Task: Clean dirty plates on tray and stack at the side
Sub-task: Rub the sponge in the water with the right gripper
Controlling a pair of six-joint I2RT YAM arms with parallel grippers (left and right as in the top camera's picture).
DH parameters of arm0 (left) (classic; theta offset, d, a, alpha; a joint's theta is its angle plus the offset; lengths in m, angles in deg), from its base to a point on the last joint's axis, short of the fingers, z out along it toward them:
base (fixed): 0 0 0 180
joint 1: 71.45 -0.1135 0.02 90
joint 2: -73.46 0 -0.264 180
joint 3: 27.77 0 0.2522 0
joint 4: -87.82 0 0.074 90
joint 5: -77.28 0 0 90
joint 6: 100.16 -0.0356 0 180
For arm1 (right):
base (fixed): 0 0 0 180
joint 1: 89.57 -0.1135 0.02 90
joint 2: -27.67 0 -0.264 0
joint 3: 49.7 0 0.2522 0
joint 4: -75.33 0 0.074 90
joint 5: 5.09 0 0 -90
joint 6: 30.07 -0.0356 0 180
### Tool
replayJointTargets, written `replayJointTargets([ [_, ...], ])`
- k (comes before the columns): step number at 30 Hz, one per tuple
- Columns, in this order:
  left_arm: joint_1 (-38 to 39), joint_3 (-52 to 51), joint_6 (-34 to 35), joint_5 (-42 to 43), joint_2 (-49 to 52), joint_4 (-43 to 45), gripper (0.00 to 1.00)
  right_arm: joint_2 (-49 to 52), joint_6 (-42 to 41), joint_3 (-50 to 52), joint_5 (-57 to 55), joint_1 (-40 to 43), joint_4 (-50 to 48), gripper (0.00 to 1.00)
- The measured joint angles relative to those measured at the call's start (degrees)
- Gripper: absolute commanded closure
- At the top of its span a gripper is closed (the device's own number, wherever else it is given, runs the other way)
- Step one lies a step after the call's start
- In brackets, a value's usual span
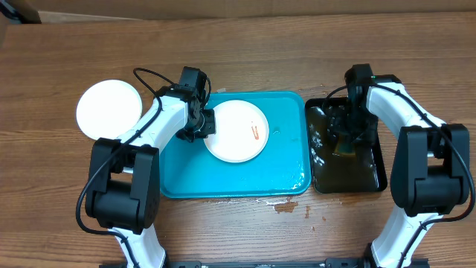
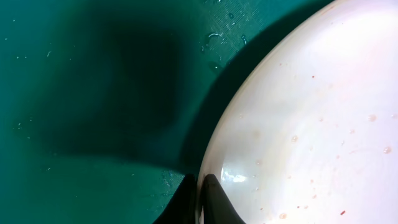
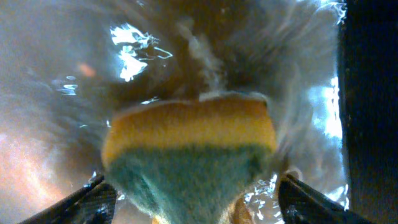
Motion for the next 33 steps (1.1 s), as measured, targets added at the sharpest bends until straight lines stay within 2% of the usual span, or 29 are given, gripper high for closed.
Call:
replayJointTargets([
  [1,0.00,0.00,0.00,0.00,0.00,0.00,0.94,0.00,0.17,0.04,0.02,0.00,1.05,0.86],
  [2,0.00,0.00,0.00,0.00,0.00,-0.02,0.94,0.00,0.24,0.09,0.00,-0.02,1.92,0.65],
  [3,0.00,0.00,-0.02,0.00,0.00,-0.02,0.94,0.00,0.22,0.11,-0.07,-0.02,2.25,0.33],
  [4,0.00,0.00,0.00,0.00,0.00,-0.02,0.94,0.00,-0.11,0.26,-0.07,-0.02,2.75,0.18],
  [5,0.00,0.00,0.00,0.00,0.00,-0.02,0.94,0.00,-0.11,0.37,-0.11,-0.02,3.13,0.16],
  [8,0.00,0.00,0.00,0.00,0.00,-0.02,0.93,0.00,0.20,0.39,-0.07,0.00,4.44,0.17],
  [10,0.00,0.00,0.00,-0.02,0.00,-0.04,0.93,0.00,0.11,0.39,0.33,0.00,5.73,0.25],
  [13,0.00,0.00,0.00,-0.04,0.00,-0.11,0.92,0.00,0.17,0.48,0.96,0.00,7.08,0.86],
  [14,0.00,0.00,0.00,-0.11,0.00,-0.13,0.92,0.00,0.20,0.57,1.27,0.00,7.37,0.94],
  [15,0.00,0.00,0.00,-0.17,0.00,-0.17,0.92,0.00,0.22,0.66,1.33,0.00,7.61,0.96],
  [16,0.00,0.00,0.00,-0.22,0.00,-0.17,0.92,0.00,0.24,0.70,1.42,0.00,7.91,0.93],
  [17,0.00,0.00,0.00,-0.22,0.00,-0.17,0.92,0.00,0.02,0.70,1.46,0.00,8.28,0.70],
  [18,0.00,0.00,0.00,-0.22,0.00,-0.17,0.92,0.00,-0.15,0.72,1.49,0.00,8.57,0.43],
  [19,0.00,0.00,0.00,-0.22,0.00,-0.17,0.92,0.00,-0.02,0.72,1.51,0.00,8.63,0.22],
  [20,0.00,0.00,0.00,-0.22,0.00,-0.17,0.91,0.00,0.02,0.72,1.51,0.00,8.57,0.10],
  [23,0.00,0.00,0.00,-0.26,0.00,-0.20,0.91,0.00,0.02,0.72,1.49,0.00,6.99,0.05],
  [28,0.00,0.00,0.00,-0.42,0.00,-0.17,0.90,-0.31,0.44,0.70,0.79,0.04,1.99,0.09],
  [31,0.00,0.00,0.00,-0.44,0.00,-0.17,0.90,-0.44,0.52,0.70,0.11,0.04,-0.87,0.25],
  [32,0.00,0.00,0.00,-0.44,0.00,-0.17,0.90,-0.44,0.55,0.70,-0.11,0.04,-1.70,0.32],
  [33,0.00,0.00,0.00,-0.44,0.00,-0.17,0.90,-0.44,0.52,0.70,-0.24,0.04,-2.58,0.44],
])
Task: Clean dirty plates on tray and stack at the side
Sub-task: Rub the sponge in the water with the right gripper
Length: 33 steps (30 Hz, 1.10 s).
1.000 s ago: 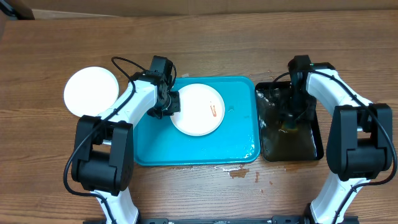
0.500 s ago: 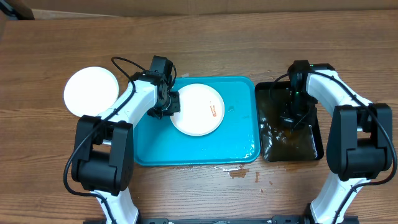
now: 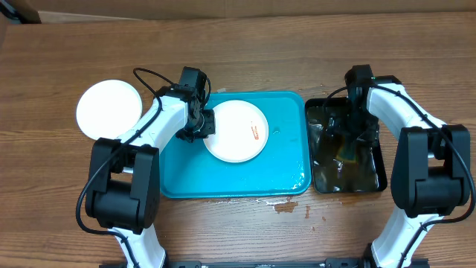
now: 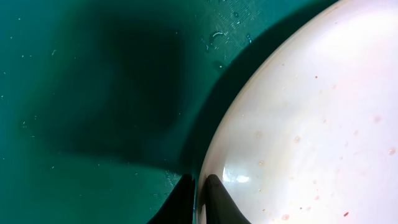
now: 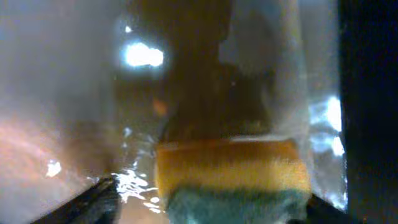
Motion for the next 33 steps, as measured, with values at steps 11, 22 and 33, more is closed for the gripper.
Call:
replayJointTargets([
  [11,0.00,0.00,0.00,0.00,0.00,-0.02,0.90,0.00,-0.44,0.00,-1.11,0.02,-1.40,0.84],
  [22,0.00,0.00,0.00,0.00,0.00,-0.02,0.90,0.00,-0.42,-1.36,-0.42,0.02,5.42,0.27],
  [33,0.00,0.00,0.00,0.00,0.00,-0.02,0.89,0.00,-0.61,-1.46,0.07,0.02,6.51,0.94],
])
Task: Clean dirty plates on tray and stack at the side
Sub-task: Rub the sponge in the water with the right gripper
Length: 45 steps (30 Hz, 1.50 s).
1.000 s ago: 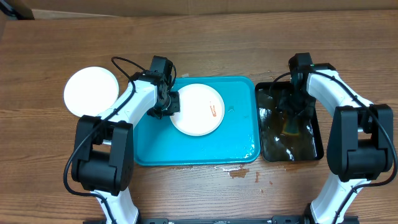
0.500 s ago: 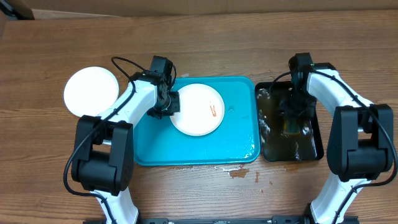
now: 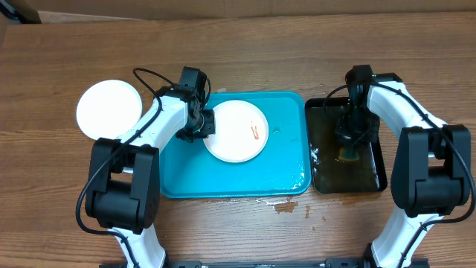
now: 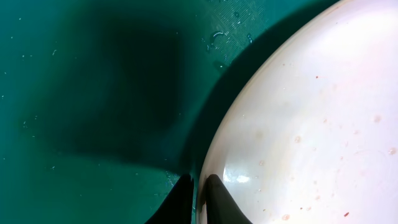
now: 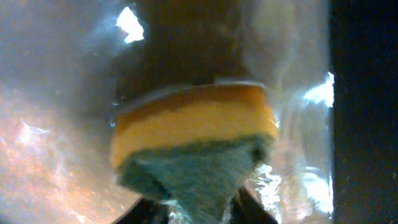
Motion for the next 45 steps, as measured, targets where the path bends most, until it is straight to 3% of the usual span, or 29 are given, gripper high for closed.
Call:
replayJointTargets([
  [11,0.00,0.00,0.00,0.00,0.00,0.02,0.87,0.00,1.44,0.00,3.45,0.04,-0.87,0.96],
  [15,0.00,0.00,0.22,0.02,0.00,0.26,0.74,0.00,1.62,0.00,5.01,0.04,-0.68,0.96],
  [20,0.00,0.00,0.22,0.02,0.00,2.27,0.69,0.00,1.20,-0.13,3.21,-0.48,-0.42,0.96],
  [22,0.00,0.00,0.22,0.02,0.00,2.91,0.73,0.00,0.85,-0.57,1.75,-0.94,0.46,0.96],
  [24,0.00,0.00,0.20,0.00,0.00,3.23,0.92,-0.33,0.70,-1.16,1.16,-1.22,1.40,0.96],
  [25,0.00,0.00,0.09,0.02,0.00,3.28,0.96,-0.68,0.70,-1.75,0.98,-1.33,2.21,0.96],
  [33,1.05,0.09,0.96,0.02,0.00,1.84,0.96,-6.82,0.83,-4.13,0.00,-1.46,5.70,0.96],
  [39,1.88,0.20,4.44,0.02,0.00,-0.26,0.80,-7.06,0.90,-4.13,0.55,-2.56,5.92,0.96],
  [41,1.99,0.20,4.76,0.00,0.00,0.02,0.80,-7.06,0.39,-4.13,0.04,-3.02,5.90,0.96],
  [42,2.01,0.20,4.81,0.00,0.00,0.33,0.83,-7.06,0.42,-4.13,0.04,-3.10,5.79,0.96],
  [43,2.01,0.20,4.87,0.00,0.00,0.76,0.93,-7.06,0.37,-4.13,-0.13,-3.15,5.95,0.96],
  [45,2.01,0.20,5.11,-0.11,0.00,1.77,0.96,-7.06,0.33,-4.13,-0.15,-3.13,6.08,0.96],
])
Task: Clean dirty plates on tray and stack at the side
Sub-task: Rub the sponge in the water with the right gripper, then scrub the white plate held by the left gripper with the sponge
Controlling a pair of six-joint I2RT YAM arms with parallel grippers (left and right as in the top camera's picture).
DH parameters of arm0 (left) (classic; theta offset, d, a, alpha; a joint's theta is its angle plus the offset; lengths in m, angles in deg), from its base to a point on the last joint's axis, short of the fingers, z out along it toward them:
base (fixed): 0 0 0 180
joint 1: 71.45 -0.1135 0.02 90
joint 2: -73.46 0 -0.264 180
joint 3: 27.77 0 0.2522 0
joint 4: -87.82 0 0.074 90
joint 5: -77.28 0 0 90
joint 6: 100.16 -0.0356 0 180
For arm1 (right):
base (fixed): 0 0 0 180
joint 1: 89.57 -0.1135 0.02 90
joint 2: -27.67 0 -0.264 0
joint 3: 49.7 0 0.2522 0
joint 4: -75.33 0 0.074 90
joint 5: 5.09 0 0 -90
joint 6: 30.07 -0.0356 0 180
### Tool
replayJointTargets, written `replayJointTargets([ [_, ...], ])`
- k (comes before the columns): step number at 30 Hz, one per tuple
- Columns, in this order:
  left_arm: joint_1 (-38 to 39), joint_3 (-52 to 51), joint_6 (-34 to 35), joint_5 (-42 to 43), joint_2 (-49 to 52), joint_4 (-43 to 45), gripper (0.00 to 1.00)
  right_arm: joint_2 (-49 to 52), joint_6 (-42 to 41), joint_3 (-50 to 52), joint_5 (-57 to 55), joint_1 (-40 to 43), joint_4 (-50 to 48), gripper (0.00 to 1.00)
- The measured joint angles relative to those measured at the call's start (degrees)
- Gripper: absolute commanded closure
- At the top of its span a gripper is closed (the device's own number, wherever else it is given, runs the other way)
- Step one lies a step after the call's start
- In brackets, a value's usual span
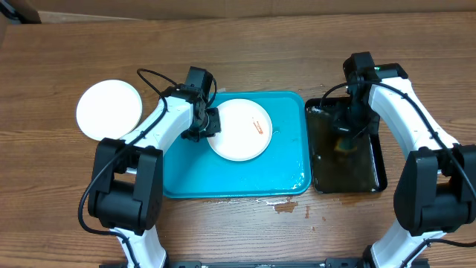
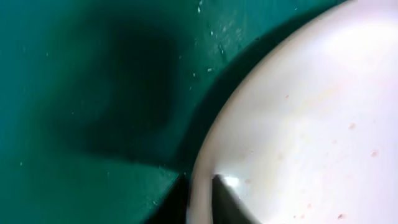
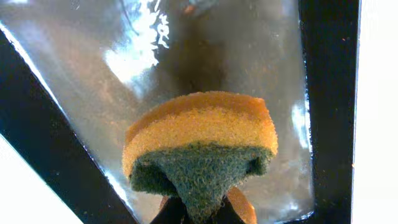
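A white plate [image 1: 240,130] with a red smear lies on the teal tray [image 1: 286,167]. My left gripper [image 1: 207,125] is shut on the plate's left rim [image 2: 202,186], one finger above it and one below. A clean white plate [image 1: 109,109] rests on the table at the far left. My right gripper [image 3: 199,214] is shut on a yellow and green sponge [image 3: 202,146], held above the water in the black basin [image 1: 349,149].
The black basin holds brownish water [image 3: 205,56] and sits against the tray's right side. Drops of water [image 1: 286,206] mark the wood in front of the tray. The wooden table [image 1: 245,45] stretches behind both.
My right gripper has risen with the sponge, now clear of the water instead of down in it. The dirty plate and my left gripper have shifted slightly to the right.
My left gripper stayed shut on the dirty plate's rim throughout. My right gripper was open around the sponge in the basin water, then shut on it while still down in the water, and now holds it above the basin.
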Motion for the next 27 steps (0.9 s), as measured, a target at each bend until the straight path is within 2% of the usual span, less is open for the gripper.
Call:
replayJointTargets([
  [12,0.04,0.00,0.74,0.42,0.00,-0.31,0.96,0.00,-0.83,-0.98,-0.28,-1.44,0.72,0.96],
  [19,0.20,0.02,0.74,0.48,0.00,-0.48,0.96,0.00,0.74,-10.49,-0.31,-4.20,3.41,0.96],
  [23,0.20,0.02,0.74,0.55,0.00,-0.48,0.96,0.00,2.03,-13.18,-0.33,-8.46,0.46,0.96],
  [27,0.20,0.02,0.74,0.57,0.00,-0.48,0.96,0.00,2.71,-13.25,-0.37,-16.37,-6.19,0.96],
])
